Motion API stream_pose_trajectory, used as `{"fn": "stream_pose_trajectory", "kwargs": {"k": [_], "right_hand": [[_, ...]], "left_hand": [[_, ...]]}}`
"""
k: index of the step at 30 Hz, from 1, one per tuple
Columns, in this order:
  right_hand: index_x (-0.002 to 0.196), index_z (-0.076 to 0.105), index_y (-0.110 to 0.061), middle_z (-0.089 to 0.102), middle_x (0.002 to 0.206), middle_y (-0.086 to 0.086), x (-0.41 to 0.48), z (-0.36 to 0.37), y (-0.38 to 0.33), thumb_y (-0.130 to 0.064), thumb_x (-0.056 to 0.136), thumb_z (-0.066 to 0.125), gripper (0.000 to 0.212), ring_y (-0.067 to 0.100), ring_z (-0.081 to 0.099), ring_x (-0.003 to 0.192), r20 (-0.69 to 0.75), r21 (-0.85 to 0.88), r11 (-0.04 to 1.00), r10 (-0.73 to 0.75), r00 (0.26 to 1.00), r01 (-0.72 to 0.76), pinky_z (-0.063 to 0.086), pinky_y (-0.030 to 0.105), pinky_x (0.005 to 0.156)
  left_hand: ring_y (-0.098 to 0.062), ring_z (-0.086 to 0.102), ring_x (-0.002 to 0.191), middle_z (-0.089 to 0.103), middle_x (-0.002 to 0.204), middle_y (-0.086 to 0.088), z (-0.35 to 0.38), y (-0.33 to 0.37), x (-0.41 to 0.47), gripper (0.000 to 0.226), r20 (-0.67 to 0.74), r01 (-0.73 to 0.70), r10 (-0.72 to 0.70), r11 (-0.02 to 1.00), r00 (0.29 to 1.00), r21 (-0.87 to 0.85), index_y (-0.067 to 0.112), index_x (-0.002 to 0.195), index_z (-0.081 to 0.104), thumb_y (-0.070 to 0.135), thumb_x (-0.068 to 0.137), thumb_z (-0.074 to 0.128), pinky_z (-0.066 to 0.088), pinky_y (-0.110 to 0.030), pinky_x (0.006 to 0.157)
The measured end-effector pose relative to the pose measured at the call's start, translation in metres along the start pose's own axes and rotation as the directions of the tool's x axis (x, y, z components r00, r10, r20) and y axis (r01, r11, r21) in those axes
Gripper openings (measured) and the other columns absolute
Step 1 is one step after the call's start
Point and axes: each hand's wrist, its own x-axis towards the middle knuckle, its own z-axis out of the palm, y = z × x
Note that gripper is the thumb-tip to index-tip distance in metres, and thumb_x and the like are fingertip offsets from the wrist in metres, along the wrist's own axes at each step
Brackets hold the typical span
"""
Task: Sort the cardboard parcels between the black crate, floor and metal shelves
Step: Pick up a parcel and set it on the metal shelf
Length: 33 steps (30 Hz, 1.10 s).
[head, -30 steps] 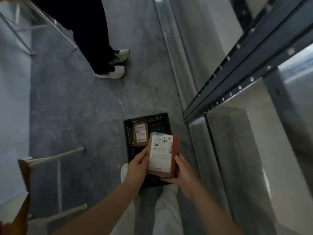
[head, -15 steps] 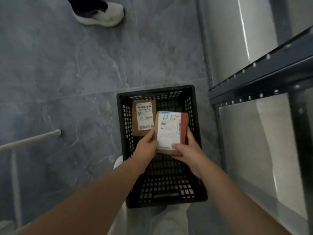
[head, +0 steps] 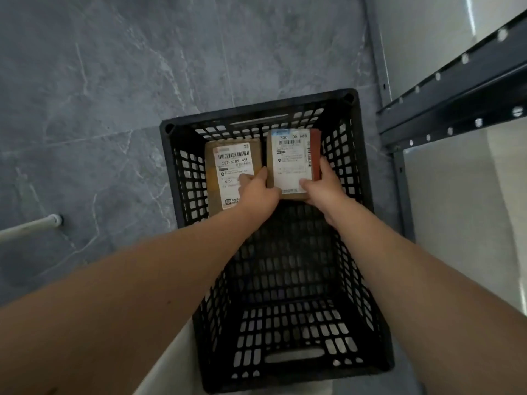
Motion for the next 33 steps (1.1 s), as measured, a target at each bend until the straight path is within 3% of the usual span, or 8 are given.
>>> {"fn": "stream_pose_trajectory", "kwargs": {"k": [6, 9, 12, 16, 20, 24, 27, 33], "right_hand": [[0.155, 0.012, -0.033, 0.045, 0.147, 0.001, 0.011, 0.009, -0.002, -0.006, 0.092, 0.05, 0.079, 0.022, 0.049, 0.127, 0.056, -0.341, 0.939, -0.022, 0.998, 0.04, 0.042, 0.037, 0.106], [0.156, 0.006, -0.034, 0.045, 0.146, 0.002, 0.01, 0.002, -0.012, -0.009, 0.095, 0.047, 0.077, 0.023, 0.05, 0.126, 0.093, -0.402, 0.915, 0.011, 0.996, 0.027, 0.042, 0.032, 0.104], [0.157, -0.004, -0.03, 0.041, 0.151, 0.005, 0.01, -0.004, -0.022, -0.008, 0.095, 0.046, 0.082, 0.024, 0.048, 0.129, 0.101, -0.448, 0.894, 0.06, 0.993, -0.009, 0.041, 0.032, 0.106], [0.155, -0.014, -0.029, 0.034, 0.154, 0.006, -0.015, 0.002, -0.031, -0.017, 0.092, 0.054, 0.094, 0.026, 0.046, 0.13, 0.096, -0.453, 0.891, 0.025, 0.995, 0.021, 0.041, 0.04, 0.109], [0.151, -0.004, -0.05, 0.028, 0.158, -0.001, -0.072, 0.01, -0.043, -0.041, 0.086, 0.055, 0.088, 0.025, 0.035, 0.14, 0.109, -0.42, 0.9, -0.08, 0.991, 0.118, 0.031, 0.05, 0.114], [0.157, -0.003, -0.028, 0.009, 0.163, -0.001, -0.144, 0.003, -0.088, -0.014, 0.094, 0.051, 0.084, 0.023, 0.02, 0.147, 0.227, -0.516, 0.839, -0.058, 0.972, 0.171, 0.022, 0.044, 0.121], [0.158, 0.003, -0.023, 0.004, 0.165, 0.001, -0.19, -0.015, -0.168, -0.016, 0.101, 0.042, 0.069, 0.021, 0.011, 0.15, 0.182, -0.552, 0.789, -0.201, 0.963, 0.269, 0.014, 0.039, 0.123], [0.158, 0.002, -0.016, 0.004, 0.164, 0.008, -0.338, -0.077, -0.376, -0.033, 0.102, 0.043, 0.071, 0.022, 0.006, 0.151, 0.031, -0.659, 0.618, -0.547, 0.836, 0.429, 0.013, 0.043, 0.121]], "left_hand": [[-0.014, 0.053, 0.101, 0.053, 0.118, -0.006, 0.007, -0.001, -0.016, 0.04, -0.105, -0.11, 0.103, 0.992, 0.989, -0.068, 0.008, 0.135, 0.042, 0.003, 0.095, 0.048, 0.047, -0.016, 0.077], [-0.024, 0.058, 0.097, 0.057, 0.102, -0.01, 0.016, -0.011, -0.03, 0.014, -0.121, 0.087, -0.094, 0.995, 0.988, -0.056, 0.003, 0.108, 0.053, 0.004, 0.096, 0.045, 0.052, -0.035, 0.088], [-0.034, 0.054, 0.116, 0.055, 0.12, -0.017, 0.016, -0.017, -0.035, 0.031, 0.121, 0.408, -0.398, 0.911, 0.909, -0.066, -0.001, 0.126, 0.052, 0.008, 0.097, 0.044, 0.048, -0.039, 0.101], [-0.029, 0.055, 0.105, 0.056, 0.118, -0.017, 0.003, -0.017, -0.042, 0.03, 0.198, 0.424, -0.387, 0.882, 0.901, -0.207, 0.0, 0.128, 0.049, 0.01, 0.101, 0.04, 0.043, -0.031, 0.098], [-0.032, 0.055, 0.12, 0.06, 0.128, -0.018, -0.013, -0.009, -0.088, 0.033, 0.225, 0.293, -0.274, 0.954, 0.935, -0.059, 0.001, 0.127, 0.059, 0.013, 0.098, 0.051, 0.046, -0.033, 0.1], [-0.021, 0.059, 0.102, 0.065, 0.11, -0.009, -0.058, 0.045, -0.143, 0.021, 0.18, 0.122, -0.111, 0.991, 0.977, -0.05, 0.008, 0.106, 0.068, 0.01, 0.097, 0.049, 0.049, -0.031, 0.092], [-0.024, 0.058, 0.116, 0.061, 0.129, -0.01, -0.111, 0.124, -0.184, 0.035, 0.016, -0.083, 0.082, 0.996, 0.996, 0.031, 0.007, 0.129, 0.06, 0.011, 0.098, 0.045, 0.046, -0.033, 0.099], [-0.027, 0.044, 0.134, 0.046, 0.148, -0.011, -0.246, 0.294, -0.325, 0.045, -0.254, -0.411, 0.45, 0.891, 0.856, 0.194, 0.011, 0.145, 0.041, 0.014, 0.1, 0.04, 0.035, -0.033, 0.108]]}}
